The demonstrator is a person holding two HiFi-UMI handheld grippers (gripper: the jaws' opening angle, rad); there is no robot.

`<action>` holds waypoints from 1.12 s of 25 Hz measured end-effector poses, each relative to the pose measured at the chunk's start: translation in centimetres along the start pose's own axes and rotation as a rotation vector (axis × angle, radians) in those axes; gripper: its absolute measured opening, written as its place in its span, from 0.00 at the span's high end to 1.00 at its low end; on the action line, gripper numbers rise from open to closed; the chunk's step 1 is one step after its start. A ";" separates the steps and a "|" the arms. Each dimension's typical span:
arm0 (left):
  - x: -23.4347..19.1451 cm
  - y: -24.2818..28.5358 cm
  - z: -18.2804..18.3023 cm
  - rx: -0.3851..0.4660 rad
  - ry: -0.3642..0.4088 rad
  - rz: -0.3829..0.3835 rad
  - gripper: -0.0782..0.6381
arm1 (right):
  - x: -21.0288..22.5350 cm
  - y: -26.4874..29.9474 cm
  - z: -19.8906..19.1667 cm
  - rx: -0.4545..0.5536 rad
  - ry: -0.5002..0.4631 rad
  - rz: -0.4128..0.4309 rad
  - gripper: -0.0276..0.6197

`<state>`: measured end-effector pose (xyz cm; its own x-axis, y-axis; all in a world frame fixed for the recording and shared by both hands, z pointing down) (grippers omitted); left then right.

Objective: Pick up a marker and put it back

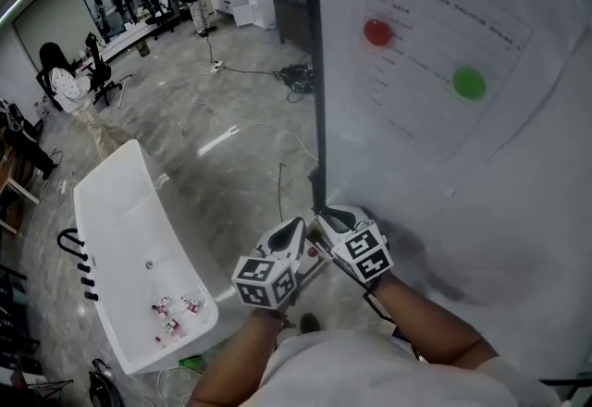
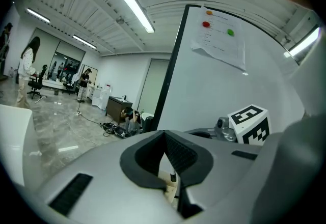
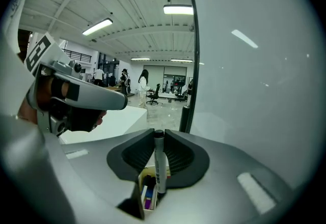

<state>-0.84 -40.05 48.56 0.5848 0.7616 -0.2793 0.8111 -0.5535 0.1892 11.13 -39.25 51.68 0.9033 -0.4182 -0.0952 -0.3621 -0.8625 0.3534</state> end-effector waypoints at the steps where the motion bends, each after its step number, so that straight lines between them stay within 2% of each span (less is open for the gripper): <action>1: -0.3 0.0 -0.4 -0.008 -0.012 -0.001 0.89 | -0.3 0.5 -0.4 -0.017 -0.014 0.001 0.86; 7: -3.0 1.2 -1.8 -0.039 -0.056 -0.001 0.89 | 0.1 4.0 -3.6 -0.158 -0.074 0.003 0.86; 14: -4.8 1.4 -3.5 -0.069 -0.096 -0.005 0.89 | -0.6 6.6 -6.3 -0.299 -0.200 -0.015 0.86; 19: -5.4 1.3 -3.9 -0.080 -0.102 -0.006 0.89 | -0.5 7.8 -8.4 -0.390 -0.167 -0.021 0.86; 25: -5.6 1.1 -4.0 -0.083 -0.104 -0.002 0.89 | -0.4 8.1 -8.6 -0.390 -0.134 -0.026 0.85; 28: -5.6 1.0 -3.9 -0.082 -0.102 0.001 0.89 | -0.5 8.1 -8.5 -0.383 -0.125 -0.021 0.80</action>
<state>-3.23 -43.53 54.00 0.5851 0.7203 -0.3725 0.8109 -0.5219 0.2646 9.72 -43.58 62.53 0.8664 -0.4530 -0.2101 -0.2102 -0.7125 0.6695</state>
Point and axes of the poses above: the fingertips, and each gripper's own axes: y forward along the fingers, x to its right, z out of its top, the point moved 6 cm from there along -y, backward along the fingers
